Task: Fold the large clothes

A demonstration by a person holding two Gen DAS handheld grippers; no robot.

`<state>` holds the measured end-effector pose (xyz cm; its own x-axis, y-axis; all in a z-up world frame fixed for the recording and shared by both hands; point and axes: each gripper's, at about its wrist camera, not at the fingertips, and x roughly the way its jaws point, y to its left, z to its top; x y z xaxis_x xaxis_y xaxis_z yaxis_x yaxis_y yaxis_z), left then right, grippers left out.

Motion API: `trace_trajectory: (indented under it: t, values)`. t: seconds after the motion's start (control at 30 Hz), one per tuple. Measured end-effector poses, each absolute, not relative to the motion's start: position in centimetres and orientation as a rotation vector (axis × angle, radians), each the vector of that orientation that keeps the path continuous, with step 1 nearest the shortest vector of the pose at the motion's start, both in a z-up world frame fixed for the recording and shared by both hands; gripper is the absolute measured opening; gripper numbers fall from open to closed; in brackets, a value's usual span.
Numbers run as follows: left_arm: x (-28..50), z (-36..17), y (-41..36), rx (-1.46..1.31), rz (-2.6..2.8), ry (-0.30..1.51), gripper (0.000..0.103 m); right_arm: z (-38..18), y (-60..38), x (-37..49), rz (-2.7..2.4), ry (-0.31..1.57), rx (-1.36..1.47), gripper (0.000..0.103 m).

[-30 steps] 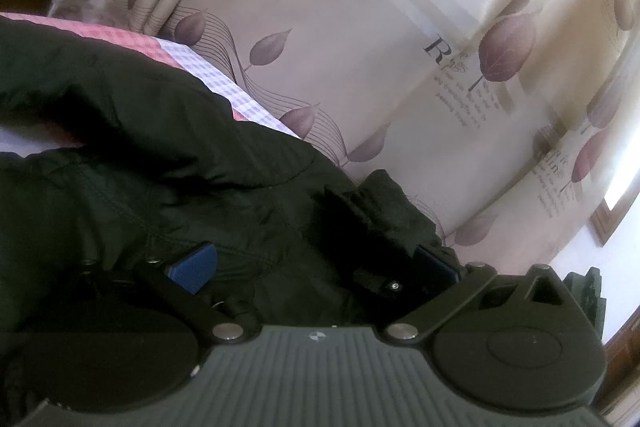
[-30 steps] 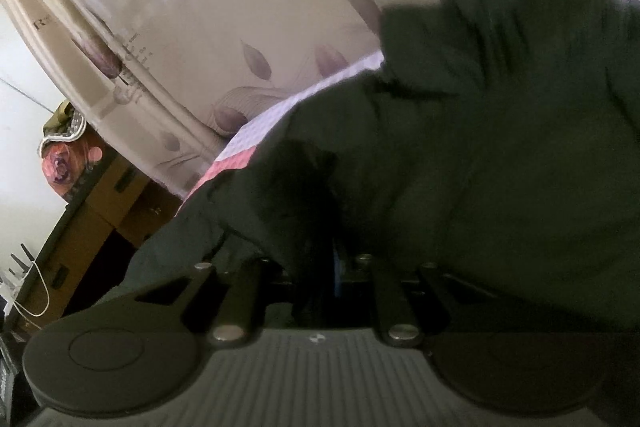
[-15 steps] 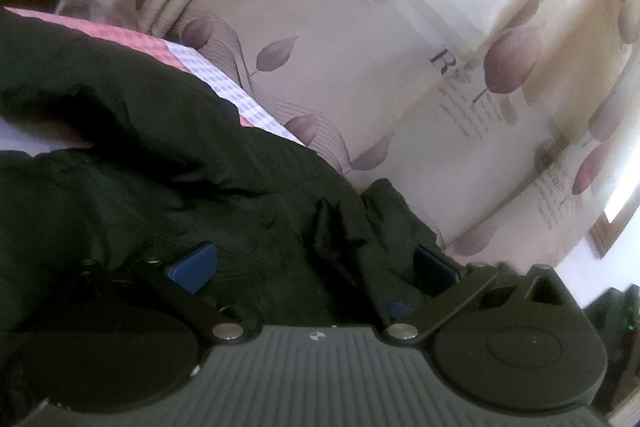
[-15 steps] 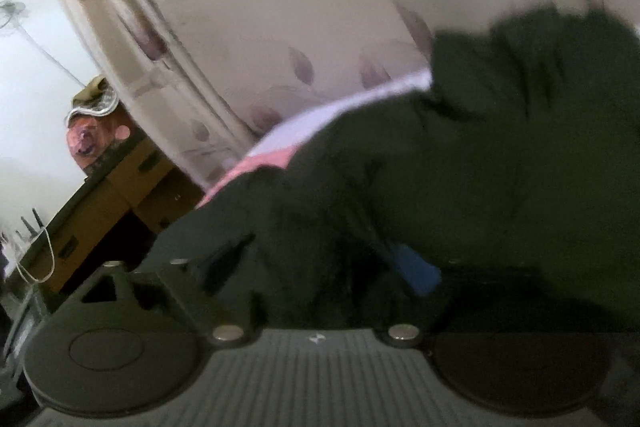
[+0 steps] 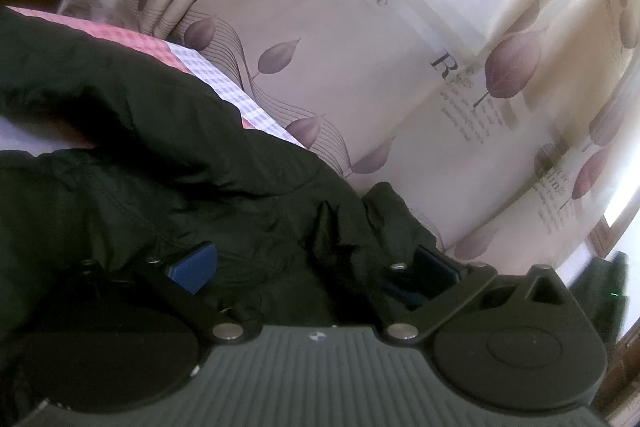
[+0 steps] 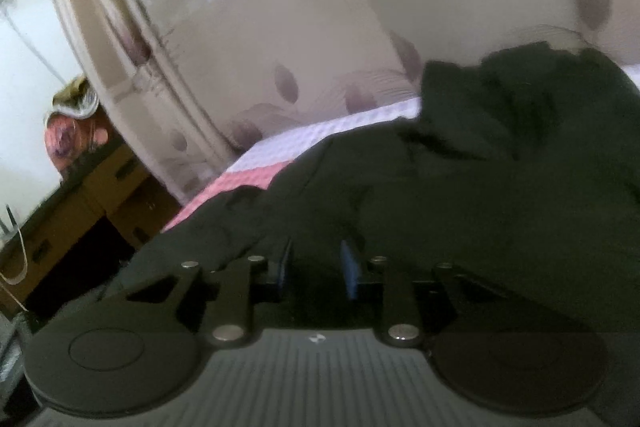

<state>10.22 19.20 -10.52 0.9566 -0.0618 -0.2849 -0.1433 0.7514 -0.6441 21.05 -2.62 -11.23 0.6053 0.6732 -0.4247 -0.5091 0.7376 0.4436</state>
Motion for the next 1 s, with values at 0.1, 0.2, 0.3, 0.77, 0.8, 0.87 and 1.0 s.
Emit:
trace_trajectory:
  t: [0.1,0.2,0.3,0.77,0.8,0.87,1.0]
  values:
    - [10.3,-10.5,19.2,-0.72,0.046,0.3,0.103,-12.6,0.3,21.3,0.68,0.675,0.105,0.025]
    - [10.2,-10.5,19.3,-0.727,0.044,0.3,0.103,-12.6,2.2,20.8,0.662,0.654,-0.035,0.025]
    - [10.0,-10.6,19.7,-0.749,0.024,0.296,0.103,-12.7,2.1,20.7,0.662,0.649,-0.034,0.025]
    - [-3.1,-8.2,33.5,-0.951,0.15,0.31,0.101,-12.7,1.6,20.6,0.666,0.639,0.012,0.025]
    - [-4.0,-8.4,35.1,-0.972,0.186,0.301,0.101,-12.7,1.6,20.5,0.661,0.635,0.005,0.025]
    - [-5.7,-9.0,38.4,-1.029,0.258,0.283,0.102,-12.6,1.8,20.2,0.645,0.624,-0.014,0.025]
    - [-6.2,-10.5,43.4,-1.11,0.329,0.326,0.102,-12.5,1.8,19.9,0.623,0.611,-0.033,0.027]
